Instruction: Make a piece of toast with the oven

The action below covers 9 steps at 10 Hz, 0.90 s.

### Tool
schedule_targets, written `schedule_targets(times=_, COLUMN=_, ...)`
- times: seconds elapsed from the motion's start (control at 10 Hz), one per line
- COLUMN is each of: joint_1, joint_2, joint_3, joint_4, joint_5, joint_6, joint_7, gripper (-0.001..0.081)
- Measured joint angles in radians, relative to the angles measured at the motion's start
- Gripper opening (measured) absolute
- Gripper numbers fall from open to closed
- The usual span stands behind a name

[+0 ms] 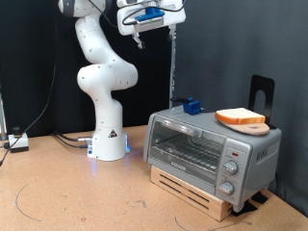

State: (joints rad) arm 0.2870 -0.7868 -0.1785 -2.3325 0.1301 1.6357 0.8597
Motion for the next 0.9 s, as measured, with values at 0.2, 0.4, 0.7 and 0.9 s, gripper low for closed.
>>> schedule_targets(times=0.2, joint_1=0.046, joint_2=0.055, joint_3=-0.044, joint_4=0.044, joint_5=0.0, joint_6=-0.097, joint_7=-0.152, gripper=0.0807)
schedule_targets(times=0.4, joint_1=0.041, joint_2=0.047, joint_3=-0.047, joint_4=0.029, joint_5=0.034, joint_6=-0.055, joint_7=-0.127, gripper=0.0807)
schedule_targets(times=0.7, joint_1=0.033, joint_2=0.04, joint_3=-0.07, joint_4=-0.044, joint_5=0.091, joint_6=0.121, joint_7=-0.127, gripper=0.0807)
schedule_targets(times=0.9, joint_1=0.019, joint_2=0.044, joint_3=-0.07, joint_4=-0.08, joint_5=0.087, joint_6=0.157, joint_7=-0.126, gripper=0.0807)
